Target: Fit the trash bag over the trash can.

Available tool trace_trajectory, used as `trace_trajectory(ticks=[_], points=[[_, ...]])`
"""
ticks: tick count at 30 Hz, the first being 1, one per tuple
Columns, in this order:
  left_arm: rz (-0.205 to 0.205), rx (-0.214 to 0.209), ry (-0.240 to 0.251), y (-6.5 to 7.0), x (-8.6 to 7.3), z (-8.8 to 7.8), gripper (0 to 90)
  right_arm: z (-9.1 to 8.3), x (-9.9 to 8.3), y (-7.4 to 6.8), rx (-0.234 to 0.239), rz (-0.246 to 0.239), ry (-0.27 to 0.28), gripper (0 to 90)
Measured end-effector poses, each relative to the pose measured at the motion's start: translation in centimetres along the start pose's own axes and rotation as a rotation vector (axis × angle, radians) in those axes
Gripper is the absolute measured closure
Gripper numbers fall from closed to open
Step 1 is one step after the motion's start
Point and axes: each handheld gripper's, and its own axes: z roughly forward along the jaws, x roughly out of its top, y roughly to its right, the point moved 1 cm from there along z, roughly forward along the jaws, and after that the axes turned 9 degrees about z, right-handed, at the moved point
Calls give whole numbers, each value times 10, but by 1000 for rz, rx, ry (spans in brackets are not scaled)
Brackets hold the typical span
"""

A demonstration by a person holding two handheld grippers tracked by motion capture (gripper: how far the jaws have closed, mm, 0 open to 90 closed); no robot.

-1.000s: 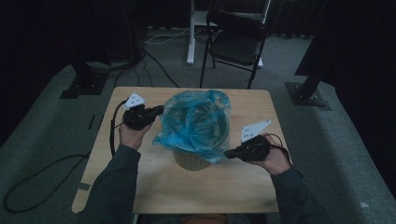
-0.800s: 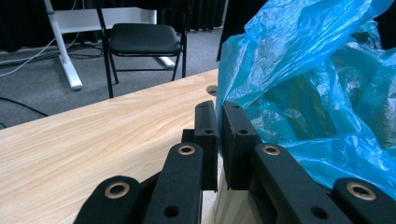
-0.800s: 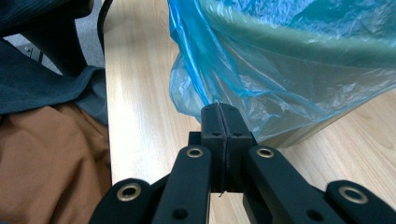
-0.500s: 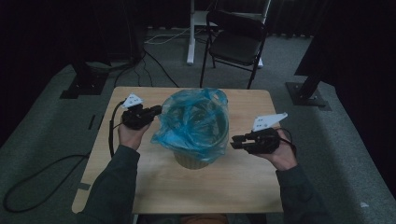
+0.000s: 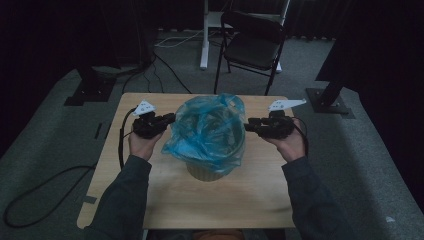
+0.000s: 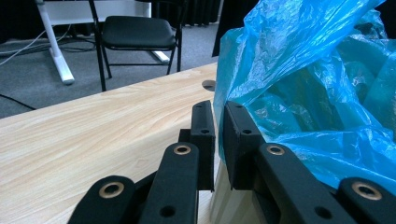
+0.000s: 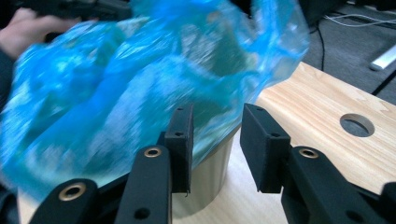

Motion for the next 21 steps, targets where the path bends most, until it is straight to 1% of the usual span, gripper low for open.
trace_trajectory(ticks=[1, 5, 7, 8, 10, 11, 13, 14, 16, 19, 21], points=[[-1, 0, 1, 0, 0, 0, 826, 5, 3, 3, 2, 19, 7, 634], [0, -1, -1, 0, 1, 1, 826, 15, 7, 10, -9, 62, 12, 613], [0, -3, 0, 0, 1, 2, 826, 15, 7, 10, -9, 62, 12, 613], [1, -3, -2, 0, 1, 4, 827, 22, 10, 17, 8, 99, 13, 719], [1, -4, -7, 1, 1, 6, 826, 25, 11, 19, 18, 113, 14, 840], [2, -3, -9, 1, 1, 6, 827, 28, 11, 20, 12, 118, 10, 888], [0, -3, -15, 0, 0, 8, 828, 32, 12, 22, -10, 125, 7, 900], [-3, -2, -15, 0, 0, 9, 829, 35, 11, 23, -29, 132, -2, 900], [-6, -2, -20, -1, -1, 10, 829, 39, 10, 24, -55, 130, -20, 900], [-9, -1, -35, -1, -4, 13, 832, 45, 8, 24, -77, 122, -59, 900], [-16, -8, -40, -2, -6, 14, 838, 48, 6, 24, -80, 119, -72, 900]])
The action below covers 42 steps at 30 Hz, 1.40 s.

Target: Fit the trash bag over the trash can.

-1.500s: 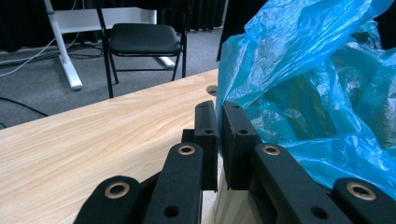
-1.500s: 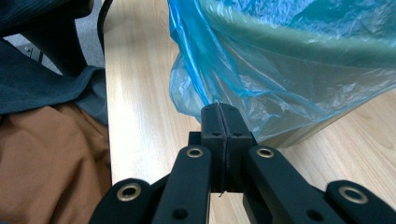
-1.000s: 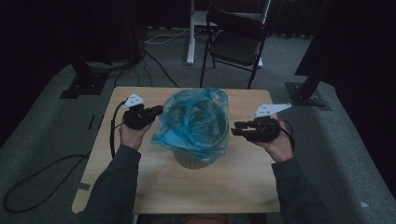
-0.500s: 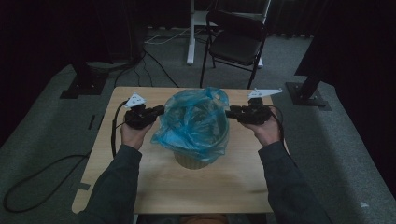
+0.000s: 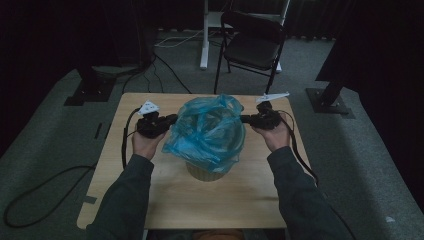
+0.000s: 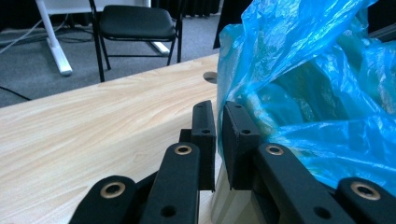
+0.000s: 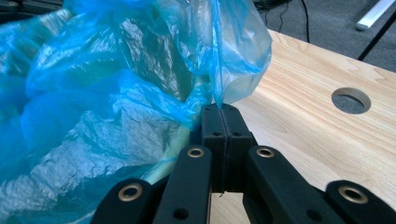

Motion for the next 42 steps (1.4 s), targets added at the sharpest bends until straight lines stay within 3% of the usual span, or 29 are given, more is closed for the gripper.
trace_trajectory(ticks=[5, 9, 10, 11, 13, 16, 21, 29, 32, 35, 42], points=[[-9, -36, 3, 0, -4, -1, 851, -3, -8, 5, 64, 20, -13, 900], [21, -130, 6, 4, -11, -5, 858, -9, -17, 4, 116, 13, -32, 900], [21, -130, 6, 4, -11, -5, 857, -10, -20, 3, 129, 8, -40, 900], [52, -178, -2, 6, -14, -4, 857, -11, -22, 2, 142, -2, -49, 900], [56, -193, -5, 8, -15, -3, 855, -11, -24, 0, 143, -8, -57, 900], [52, -189, -7, 9, -15, 0, 854, -8, -25, 0, 150, -10, -71, 900], [54, -189, -24, 8, -16, 0, 845, 2, -31, -4, 156, -51, -159, 900], [61, -225, -12, 10, -23, -7, 824, -4, -38, -5, 180, -75, -189, 900], [50, -202, -4, 7, -24, -11, 798, -9, -38, -5, 158, -80, -159, 842], [41, -172, 10, 2, -21, -16, 739, -18, -32, -2, 135, -68, -87, 775], [-5, -144, 42, -9, -18, -24, 675, -25, -30, 2, 106, -60, -31, 691]])
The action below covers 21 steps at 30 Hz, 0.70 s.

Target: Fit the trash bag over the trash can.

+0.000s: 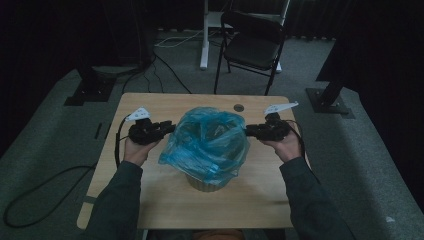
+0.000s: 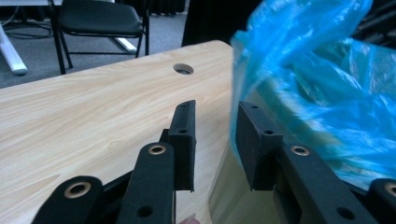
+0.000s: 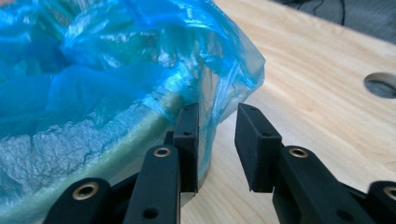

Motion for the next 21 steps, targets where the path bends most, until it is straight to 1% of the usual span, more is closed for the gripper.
trace_trajectory(ticks=[1, 2, 3, 4, 5, 6, 7, 8, 10, 11, 12, 13, 15, 17, 20, 21], points=[[-8, 0, 10, -1, 0, -2, 668, -3, 1, 1, -2, 2, 21, 685], [-9, 0, 17, -2, 1, -4, 668, -3, 1, 1, -2, 2, 21, 685], [-10, 1, 24, -3, 2, -5, 650, -7, 3, 1, -3, 2, 39, 660], [-9, 1, 31, -3, 3, -7, 650, -7, 3, 1, -3, 2, 39, 660], [-4, 0, 42, -3, 6, -9, 635, -11, 5, 1, -1, -2, 66, 651], [-4, 0, 42, -3, 6, -9, 627, -11, 5, 1, -1, -2, 66, 651], [4, -11, 51, -2, 10, -9, 618, -14, 8, -1, 10, -8, 94, 630], [4, -11, 51, -2, 10, -9, 610, -14, 8, -1, 10, -8, 94, 630], [18, -26, 57, -1, 14, -9, 604, -15, 12, -3, 16, -14, 115, 610], [27, -35, 64, 0, 17, -7, 587, -13, 15, -5, 28, -20, 111, 605], [27, -35, 64, 0, 17, -7, 578, -13, 15, -5, 28, -20, 111, 605], [42, -45, 66, 3, 21, -5, 574, -10, 18, -7, 29, -36, 104, 602], [48, -49, 69, 3, 23, -4, 567, -9, 19, -8, 29, -39, 102, 601], [60, -57, 74, 5, 29, 1, 558, -3, 25, -9, 28, -46, 101, 590], [67, -57, 65, 6, 32, 5, 561, 0, 29, -9, 22, -45, 103, 577], [65, -63, 67, 6, 35, 8, 569, 4, 33, -8, 33, -37, 106, 575]])
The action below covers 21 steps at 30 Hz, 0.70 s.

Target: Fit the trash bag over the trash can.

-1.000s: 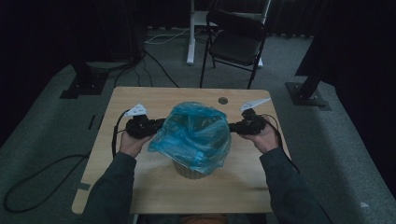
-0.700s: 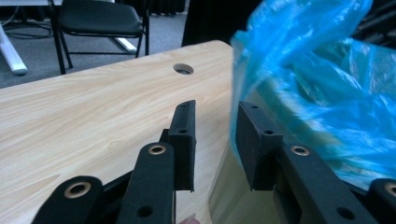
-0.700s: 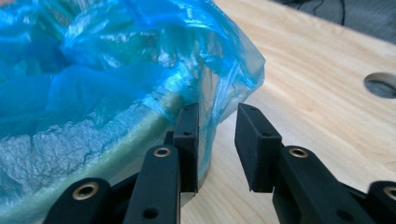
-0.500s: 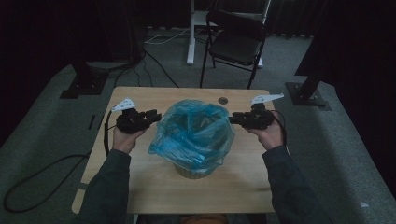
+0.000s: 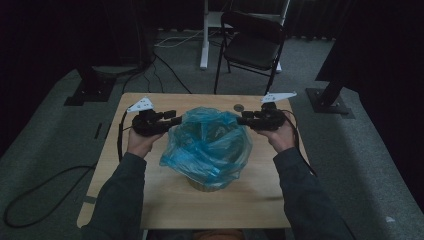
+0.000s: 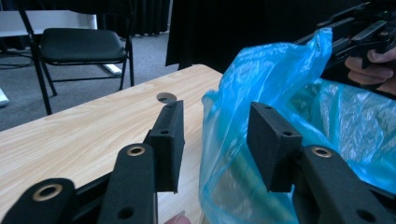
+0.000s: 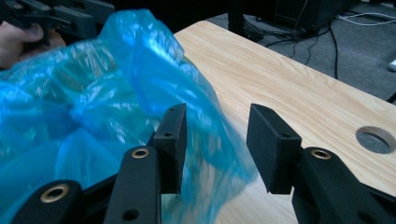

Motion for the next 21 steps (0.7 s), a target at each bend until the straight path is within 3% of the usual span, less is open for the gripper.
trace_trajectory(ticks=[2, 4, 5, 6, 8, 14, 21], points=[[0, -2, 0, 0, 2, 2, 577, 2, 1, 1, 14, 4, 3, 577], [11, -8, -13, 0, 4, 8, 620, 7, 4, 1, 27, 3, -2, 675], [11, -8, -13, 0, 4, 8, 647, 7, 4, 1, 27, 3, -2, 675], [21, 0, -41, 1, 4, 12, 687, 8, 6, -1, 28, -4, -2, 757], [17, 10, -53, 0, 4, 15, 754, 10, 7, -1, 27, -4, -5, 804], [-6, 26, -70, -6, 4, 22, 886, 13, 10, 1, 6, 6, 1, 849], [-38, 49, -92, -13, -1, 31, 897, 21, 9, 10, -17, 45, -9, 853]])
